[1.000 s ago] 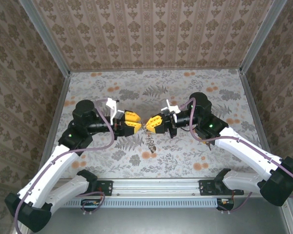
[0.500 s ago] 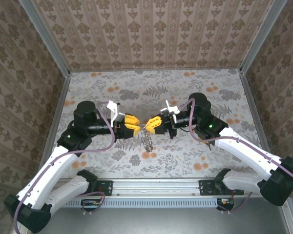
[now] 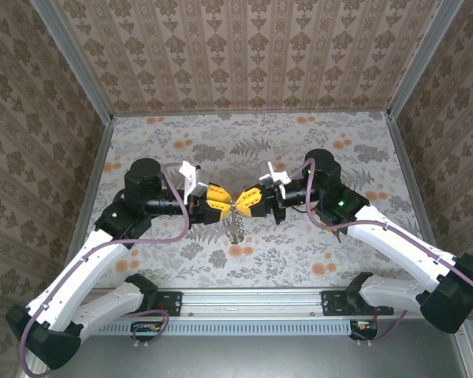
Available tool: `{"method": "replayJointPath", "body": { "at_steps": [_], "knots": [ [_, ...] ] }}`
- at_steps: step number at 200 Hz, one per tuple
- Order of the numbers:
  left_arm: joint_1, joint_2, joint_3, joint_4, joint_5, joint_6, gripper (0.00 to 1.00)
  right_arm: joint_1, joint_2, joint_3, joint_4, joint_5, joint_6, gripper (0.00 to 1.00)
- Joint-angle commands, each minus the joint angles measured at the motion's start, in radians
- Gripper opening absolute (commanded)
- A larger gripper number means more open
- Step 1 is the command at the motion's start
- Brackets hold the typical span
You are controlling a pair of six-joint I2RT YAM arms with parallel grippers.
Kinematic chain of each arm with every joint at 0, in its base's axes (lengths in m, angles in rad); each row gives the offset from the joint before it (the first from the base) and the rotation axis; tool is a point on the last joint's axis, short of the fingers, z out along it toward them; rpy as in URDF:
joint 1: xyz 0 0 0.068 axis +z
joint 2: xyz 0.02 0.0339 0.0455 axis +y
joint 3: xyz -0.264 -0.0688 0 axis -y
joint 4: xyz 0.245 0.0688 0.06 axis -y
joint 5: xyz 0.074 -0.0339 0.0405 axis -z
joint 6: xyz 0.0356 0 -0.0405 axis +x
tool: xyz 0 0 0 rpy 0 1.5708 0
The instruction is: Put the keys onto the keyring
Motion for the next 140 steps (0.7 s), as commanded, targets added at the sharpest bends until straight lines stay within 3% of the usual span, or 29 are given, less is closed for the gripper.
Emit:
{"method": "replayJointPath", "body": {
  "at_steps": [1, 50, 94, 140],
  "knots": [
    [-0.021, 0.012, 0.039, -0.028, 0.034, 0.041, 0.32, 0.005, -0.014, 0.048, 0.000, 0.007, -0.022, 0.00],
    [-0.042, 0.025, 0.049, -0.025, 0.039, 0.050, 0.29, 0.006, -0.017, 0.052, -0.011, 0.017, -0.026, 0.00],
    [-0.052, 0.033, 0.054, -0.034, 0.035, 0.059, 0.00, 0.005, -0.024, 0.055, -0.031, 0.033, -0.040, 0.00],
    [-0.050, 0.033, 0.056, -0.051, -0.010, 0.041, 0.00, 0.005, -0.037, 0.057, -0.046, 0.042, -0.059, 0.00]
  ]
}}
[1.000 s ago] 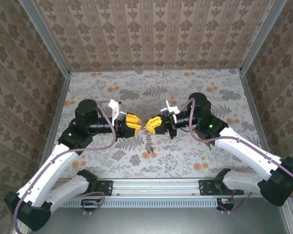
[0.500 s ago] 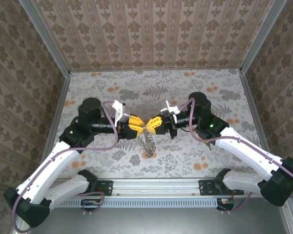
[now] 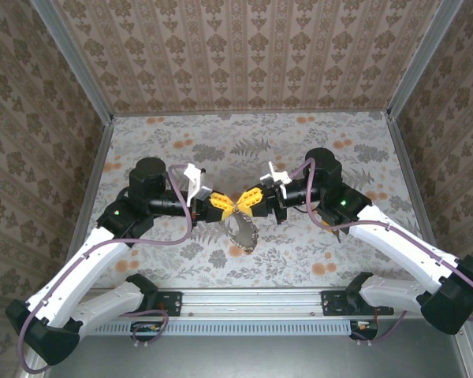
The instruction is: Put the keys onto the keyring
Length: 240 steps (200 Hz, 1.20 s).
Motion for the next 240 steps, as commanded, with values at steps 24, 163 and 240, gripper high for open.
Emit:
{"method": "replayJointPath", "body": {
  "at_steps": [24, 163, 240],
  "knots": [
    [-0.006, -0.003, 0.022, -0.024, -0.066, -0.025, 0.00, 0.010, -0.044, 0.036, 0.002, 0.042, -0.048, 0.00],
    [0.033, 0.014, 0.007, 0.018, -0.169, -0.120, 0.00, 0.010, -0.112, -0.013, -0.003, 0.159, -0.115, 0.00],
    [0.035, 0.043, 0.018, 0.006, -0.211, -0.129, 0.12, 0.011, -0.093, -0.013, 0.003, 0.154, -0.131, 0.00]
  ]
}}
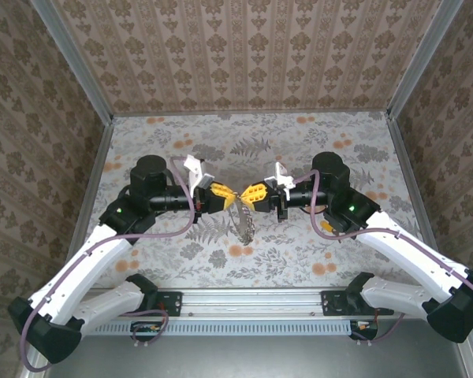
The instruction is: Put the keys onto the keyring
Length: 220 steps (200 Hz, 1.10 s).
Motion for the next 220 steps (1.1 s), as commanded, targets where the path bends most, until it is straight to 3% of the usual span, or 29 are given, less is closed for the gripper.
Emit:
{"method": "replayJointPath", "body": {
  "at_steps": [1, 17, 40, 64, 106, 136, 220],
  "knots": [
    [0.015, 0.018, 0.017, -0.040, -0.076, -0.013, 0.13, 0.008, -0.020, 0.005, 0.053, -0.030, -0.019, 0.00],
    [0.015, 0.010, 0.017, -0.043, -0.091, -0.009, 0.31, 0.008, -0.019, 0.004, 0.057, -0.029, -0.017, 0.00],
    [0.018, -0.020, 0.017, -0.068, -0.128, 0.008, 0.37, 0.008, -0.020, 0.003, 0.058, -0.025, -0.015, 0.00],
    [0.024, -0.057, 0.023, -0.099, -0.125, 0.033, 0.35, 0.008, -0.022, -0.001, 0.073, -0.026, -0.006, 0.00],
    [0.021, -0.151, 0.003, -0.038, 0.011, 0.033, 0.28, 0.008, -0.023, -0.001, 0.091, -0.030, 0.008, 0.00],
    [0.008, -0.132, 0.014, -0.027, 0.077, 0.034, 0.26, 0.008, -0.013, 0.003, 0.113, -0.049, 0.027, 0.00],
    [-0.017, -0.084, 0.035, 0.030, 0.093, 0.055, 0.24, 0.010, -0.003, 0.015, 0.102, -0.084, 0.038, 0.00]
  ]
}}
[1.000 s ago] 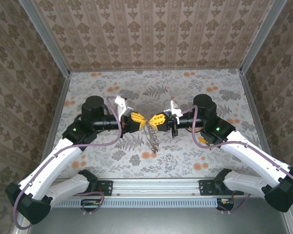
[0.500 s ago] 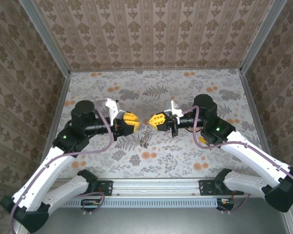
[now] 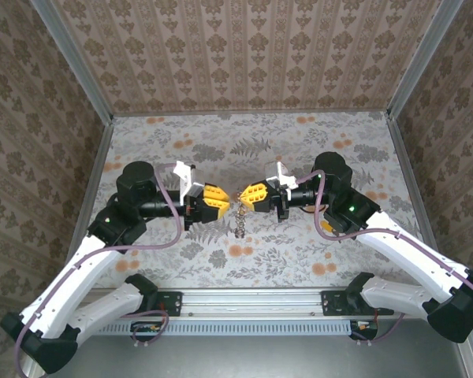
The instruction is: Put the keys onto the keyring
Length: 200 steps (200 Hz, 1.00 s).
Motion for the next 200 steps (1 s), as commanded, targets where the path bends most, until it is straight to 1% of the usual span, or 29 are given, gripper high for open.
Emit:
{"method": "replayJointPath", "body": {
  "at_steps": [1, 94, 130, 149, 180, 188, 200],
  "knots": [
    [-0.010, 0.011, 0.035, 0.036, 0.037, 0.032, 0.24, 0.006, -0.002, 0.017, 0.036, -0.043, 0.010, 0.00],
    [-0.036, 0.058, 0.047, 0.055, 0.048, 0.040, 0.24, 0.009, 0.011, 0.016, 0.048, -0.051, 0.014, 0.00],
    [-0.038, 0.073, 0.046, 0.068, 0.052, 0.041, 0.22, 0.010, 0.009, 0.016, 0.049, -0.051, 0.014, 0.00],
    [-0.039, 0.081, 0.039, 0.082, 0.050, 0.041, 0.19, 0.010, 0.011, 0.016, 0.048, -0.053, 0.014, 0.00],
    [-0.040, 0.099, 0.041, 0.092, 0.062, 0.043, 0.06, 0.011, 0.008, 0.015, 0.045, -0.051, 0.012, 0.00],
    [-0.040, 0.101, 0.043, 0.090, 0.063, 0.046, 0.00, 0.012, 0.008, 0.016, 0.043, -0.050, 0.011, 0.00],
    [-0.040, 0.101, 0.047, 0.078, 0.065, 0.057, 0.00, 0.011, 0.008, 0.019, 0.039, -0.048, 0.007, 0.00]
  ]
}}
